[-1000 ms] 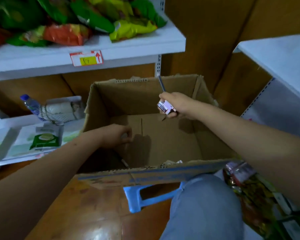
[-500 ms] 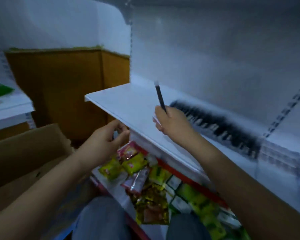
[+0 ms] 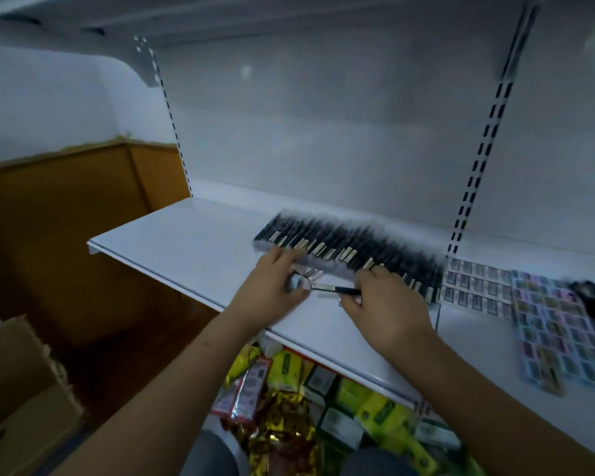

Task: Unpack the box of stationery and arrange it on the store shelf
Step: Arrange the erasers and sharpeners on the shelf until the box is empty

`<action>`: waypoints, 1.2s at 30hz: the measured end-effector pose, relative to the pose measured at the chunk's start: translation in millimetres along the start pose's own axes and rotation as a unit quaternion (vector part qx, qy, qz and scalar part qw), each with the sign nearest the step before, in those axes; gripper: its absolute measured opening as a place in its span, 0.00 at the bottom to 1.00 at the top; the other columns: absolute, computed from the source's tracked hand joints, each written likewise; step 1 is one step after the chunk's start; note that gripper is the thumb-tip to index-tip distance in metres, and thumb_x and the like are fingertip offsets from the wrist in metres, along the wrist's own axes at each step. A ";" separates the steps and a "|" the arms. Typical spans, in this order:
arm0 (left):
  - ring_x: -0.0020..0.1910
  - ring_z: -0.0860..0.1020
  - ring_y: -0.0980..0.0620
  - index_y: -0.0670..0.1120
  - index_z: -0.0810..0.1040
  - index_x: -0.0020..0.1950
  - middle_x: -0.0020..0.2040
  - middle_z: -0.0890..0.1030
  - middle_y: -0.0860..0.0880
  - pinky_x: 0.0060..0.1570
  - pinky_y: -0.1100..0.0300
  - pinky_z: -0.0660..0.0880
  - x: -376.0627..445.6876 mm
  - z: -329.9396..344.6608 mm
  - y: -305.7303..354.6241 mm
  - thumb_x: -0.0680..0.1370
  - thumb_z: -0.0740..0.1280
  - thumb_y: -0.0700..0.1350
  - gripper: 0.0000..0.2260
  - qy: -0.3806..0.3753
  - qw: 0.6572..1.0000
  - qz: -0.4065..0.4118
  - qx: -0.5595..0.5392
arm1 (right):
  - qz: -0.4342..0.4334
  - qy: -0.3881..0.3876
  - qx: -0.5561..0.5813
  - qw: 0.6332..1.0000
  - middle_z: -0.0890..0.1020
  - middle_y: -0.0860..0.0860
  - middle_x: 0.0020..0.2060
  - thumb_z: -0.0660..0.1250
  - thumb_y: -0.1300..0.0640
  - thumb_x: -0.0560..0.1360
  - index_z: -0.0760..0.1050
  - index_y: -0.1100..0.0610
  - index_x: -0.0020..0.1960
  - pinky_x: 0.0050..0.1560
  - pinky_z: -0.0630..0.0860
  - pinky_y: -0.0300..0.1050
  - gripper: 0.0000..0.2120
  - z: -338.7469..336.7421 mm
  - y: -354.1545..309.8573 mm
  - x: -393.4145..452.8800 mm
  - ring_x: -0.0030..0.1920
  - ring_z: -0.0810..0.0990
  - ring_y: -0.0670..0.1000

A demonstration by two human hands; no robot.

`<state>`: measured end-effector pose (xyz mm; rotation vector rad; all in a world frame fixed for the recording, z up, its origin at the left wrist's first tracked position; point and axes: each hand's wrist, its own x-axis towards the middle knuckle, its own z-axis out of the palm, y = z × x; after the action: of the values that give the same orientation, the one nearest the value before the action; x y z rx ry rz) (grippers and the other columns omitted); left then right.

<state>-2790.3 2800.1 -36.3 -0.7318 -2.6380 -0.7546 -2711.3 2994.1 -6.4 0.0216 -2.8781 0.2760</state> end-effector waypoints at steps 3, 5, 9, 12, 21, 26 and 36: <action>0.58 0.70 0.50 0.50 0.71 0.70 0.61 0.73 0.49 0.58 0.55 0.73 -1.0 2.6 -4.2 0.76 0.71 0.53 0.24 0.016 1.000 0.000 0.000 | -0.004 0.007 0.018 1.000 0.73 0.48 0.52 0.58 0.42 0.80 0.72 0.50 0.56 0.42 0.68 0.44 0.14 -4.9 3.9 -3.0 0.55 0.72 0.51; 0.56 0.69 0.50 0.52 0.74 0.67 0.58 0.73 0.51 0.55 0.57 0.72 -3.4 4.2 -3.8 0.75 0.72 0.54 0.22 0.044 0.999 0.003 -0.005 | -0.020 0.016 0.019 0.999 0.73 0.46 0.48 0.58 0.43 0.80 0.74 0.49 0.53 0.41 0.66 0.44 0.12 -10.0 5.1 -6.4 0.56 0.71 0.50; 0.51 0.69 0.53 0.50 0.73 0.57 0.52 0.71 0.52 0.48 0.62 0.69 -9.6 4.7 -6.4 0.74 0.73 0.56 0.17 0.066 0.998 -0.021 -0.004 | -0.054 0.081 0.056 0.994 0.72 0.47 0.48 0.63 0.48 0.79 0.79 0.51 0.54 0.44 0.70 0.43 0.10 -22.9 11.4 -4.8 0.53 0.69 0.49; 0.40 0.71 0.56 0.51 0.72 0.49 0.44 0.72 0.53 0.38 0.61 0.69 -9.8 5.0 -6.8 0.77 0.69 0.57 0.12 0.053 0.998 -0.036 -0.002 | -0.088 0.166 0.101 0.977 0.71 0.49 0.44 0.67 0.56 0.78 0.81 0.56 0.54 0.42 0.66 0.43 0.07 -42.3 25.4 11.5 0.43 0.70 0.49; 0.42 0.77 0.58 0.53 0.74 0.57 0.48 0.73 0.53 0.40 0.65 0.73 -14.1 0.5 0.2 0.75 0.70 0.59 0.16 0.043 0.998 -0.048 -0.026 | -0.090 0.075 0.010 0.993 0.77 0.57 0.49 0.65 0.74 0.70 0.77 0.58 0.65 0.48 0.76 0.50 0.25 -6.2 80.5 61.9 0.48 0.77 0.58; 0.49 0.78 0.60 0.54 0.74 0.63 0.54 0.73 0.53 0.47 0.65 0.79 -27.2 -6.0 -0.4 0.74 0.73 0.56 0.20 0.035 0.993 -0.056 -0.096 | -0.102 0.149 0.067 0.981 0.79 0.54 0.52 0.67 0.68 0.74 0.79 0.58 0.61 0.53 0.76 0.49 0.16 -12.6 77.3 57.8 0.52 0.77 0.55; 0.45 0.75 0.62 0.56 0.81 0.54 0.50 0.74 0.54 0.43 0.76 0.69 -35.2 -14.7 10.4 0.76 0.72 0.45 0.09 0.015 0.992 -0.039 -0.115 | -0.236 -0.120 0.117 0.957 0.79 0.41 0.38 0.70 0.46 0.75 0.83 0.51 0.47 0.38 0.71 0.33 0.09 -20.1 36.3 24.9 0.37 0.78 0.40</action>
<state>-2753.5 2785.8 -34.5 -0.6726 -2.5924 -1.0977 -2731.8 3033.8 12.2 0.8260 -2.9347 0.5450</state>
